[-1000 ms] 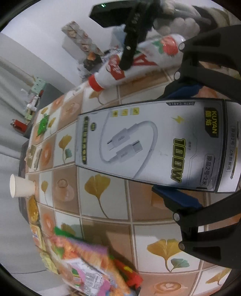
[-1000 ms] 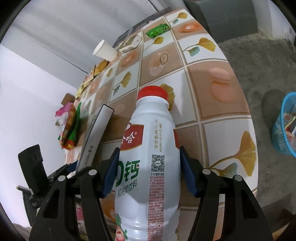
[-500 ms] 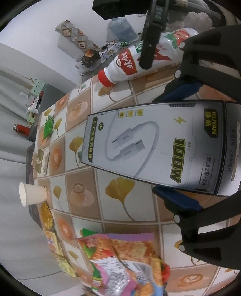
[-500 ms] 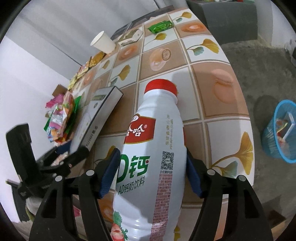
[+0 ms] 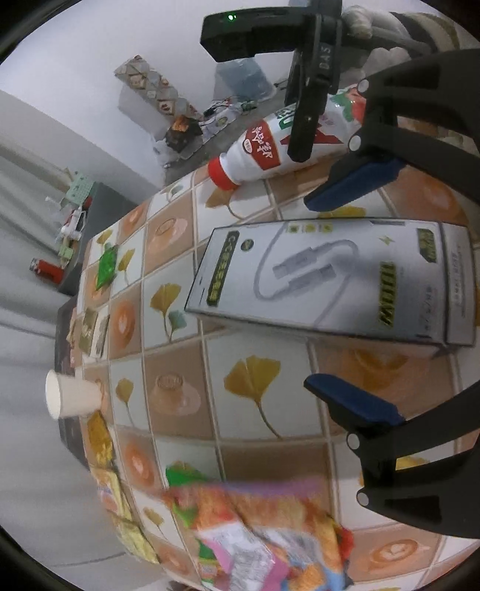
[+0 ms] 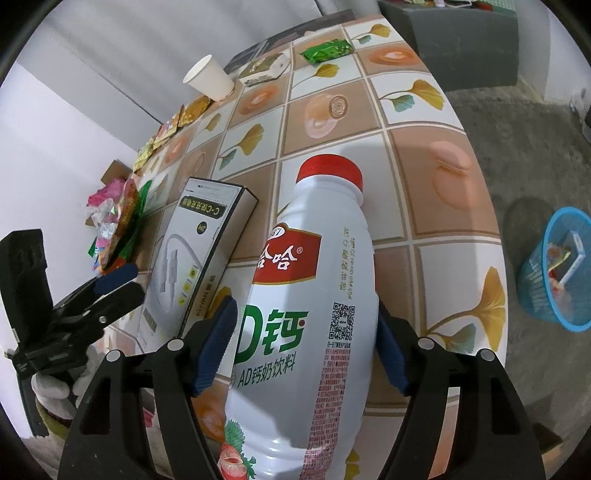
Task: Collect trash
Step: 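Lift the milk bottle and cable box off the table and turn toward the wastebasket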
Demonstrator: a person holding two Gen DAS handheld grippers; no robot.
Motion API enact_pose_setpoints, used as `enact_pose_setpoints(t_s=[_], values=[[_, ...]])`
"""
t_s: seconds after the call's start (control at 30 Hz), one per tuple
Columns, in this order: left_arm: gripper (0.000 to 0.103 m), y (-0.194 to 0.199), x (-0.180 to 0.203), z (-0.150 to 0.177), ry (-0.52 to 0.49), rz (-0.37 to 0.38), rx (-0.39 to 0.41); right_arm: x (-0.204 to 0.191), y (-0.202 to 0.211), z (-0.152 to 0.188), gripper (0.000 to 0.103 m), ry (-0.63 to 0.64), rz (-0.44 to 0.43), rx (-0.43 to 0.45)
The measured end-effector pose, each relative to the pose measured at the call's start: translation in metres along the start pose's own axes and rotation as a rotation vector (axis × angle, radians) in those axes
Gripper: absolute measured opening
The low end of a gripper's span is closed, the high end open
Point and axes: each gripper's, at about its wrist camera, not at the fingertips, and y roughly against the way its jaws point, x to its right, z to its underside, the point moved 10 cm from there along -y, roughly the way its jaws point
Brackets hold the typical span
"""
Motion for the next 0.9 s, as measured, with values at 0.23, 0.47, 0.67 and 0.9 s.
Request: enact_pose_setpoints(t_s=[0.23, 0.47, 0.67, 0.9], values=[[0.087, -0.019, 0.014, -0.009, -0.067, -0.07, -0.013, 0.0, 0.001, 0.0, 0.068, 0.005, 0.008, 0.003], [0.088, -0.031, 0.023, -0.008, -0.17, -0.146, -0.019, -0.001, 0.002, 0.0, 0.068, 0.011, 0.022, 0.013], [0.088, -0.037, 0.013, -0.002, -0.158, -0.184, -0.039, -0.002, 0.003, -0.001, 0.068, 0.028, 0.045, 0.016], [0.088, -0.043, 0.011, 0.003, -0.15, -0.183, -0.066, -0.002, 0.004, -0.002, 0.068, 0.041, 0.067, 0.021]])
